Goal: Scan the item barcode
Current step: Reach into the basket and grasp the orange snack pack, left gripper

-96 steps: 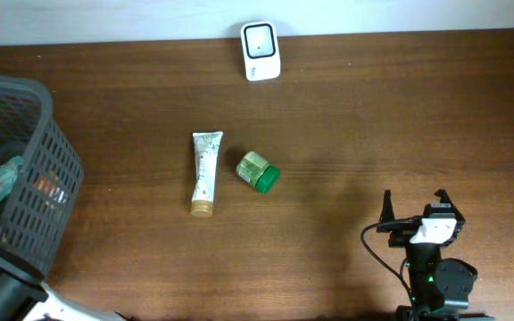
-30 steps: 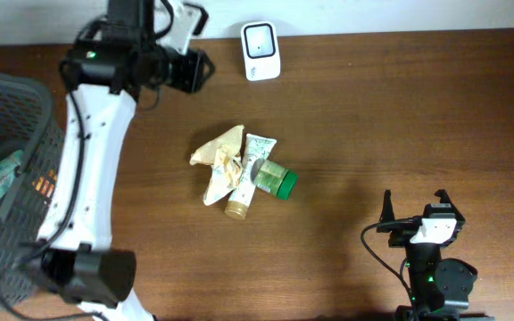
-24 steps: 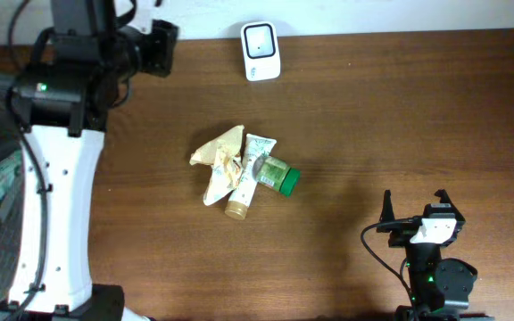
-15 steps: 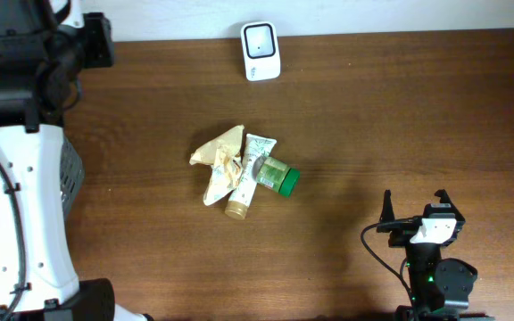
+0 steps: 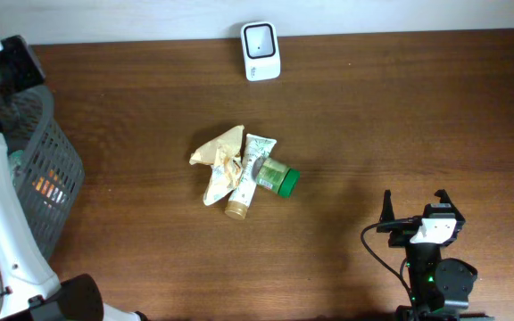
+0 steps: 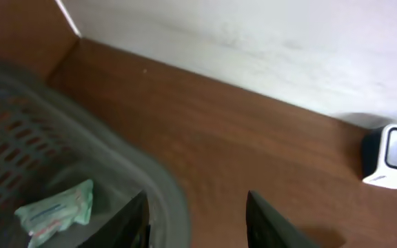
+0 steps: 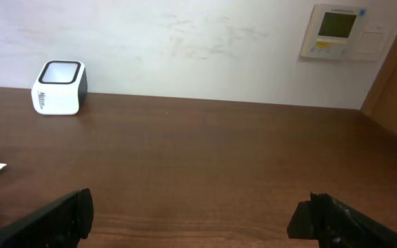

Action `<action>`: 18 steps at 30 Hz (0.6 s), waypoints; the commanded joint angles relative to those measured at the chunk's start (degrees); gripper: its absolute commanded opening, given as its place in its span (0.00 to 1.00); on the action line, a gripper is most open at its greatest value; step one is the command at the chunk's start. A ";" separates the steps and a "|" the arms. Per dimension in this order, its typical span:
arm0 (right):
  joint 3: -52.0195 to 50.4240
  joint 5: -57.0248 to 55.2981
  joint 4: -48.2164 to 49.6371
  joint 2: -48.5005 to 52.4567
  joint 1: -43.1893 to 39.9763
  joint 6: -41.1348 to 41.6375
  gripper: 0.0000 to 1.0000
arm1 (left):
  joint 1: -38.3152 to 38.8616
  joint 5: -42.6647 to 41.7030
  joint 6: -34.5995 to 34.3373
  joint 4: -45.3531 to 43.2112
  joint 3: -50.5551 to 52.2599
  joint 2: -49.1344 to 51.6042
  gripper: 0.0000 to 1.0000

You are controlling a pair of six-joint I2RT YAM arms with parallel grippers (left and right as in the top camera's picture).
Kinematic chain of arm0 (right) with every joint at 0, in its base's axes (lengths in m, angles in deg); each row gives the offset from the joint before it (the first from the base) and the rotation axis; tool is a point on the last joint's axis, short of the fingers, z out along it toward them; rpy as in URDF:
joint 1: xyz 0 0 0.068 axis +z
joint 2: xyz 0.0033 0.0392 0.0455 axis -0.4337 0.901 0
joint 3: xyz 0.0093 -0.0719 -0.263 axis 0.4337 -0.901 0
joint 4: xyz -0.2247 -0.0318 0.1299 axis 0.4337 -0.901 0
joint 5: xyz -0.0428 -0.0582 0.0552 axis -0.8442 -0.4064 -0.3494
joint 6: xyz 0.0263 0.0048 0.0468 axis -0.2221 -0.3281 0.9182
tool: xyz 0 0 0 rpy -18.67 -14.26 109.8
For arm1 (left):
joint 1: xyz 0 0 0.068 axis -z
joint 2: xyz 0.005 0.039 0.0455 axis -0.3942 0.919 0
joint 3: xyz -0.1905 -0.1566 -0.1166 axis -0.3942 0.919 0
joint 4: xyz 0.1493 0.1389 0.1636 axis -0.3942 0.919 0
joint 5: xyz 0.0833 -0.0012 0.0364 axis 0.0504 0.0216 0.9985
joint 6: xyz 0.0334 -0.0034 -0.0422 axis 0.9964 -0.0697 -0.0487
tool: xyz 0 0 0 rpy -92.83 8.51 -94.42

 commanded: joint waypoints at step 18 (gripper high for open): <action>-0.31 -0.07 -0.24 -0.39 0.33 0.48 0.98 | -14.25 5.60 -2.67 9.42 -0.28 0.72 0.45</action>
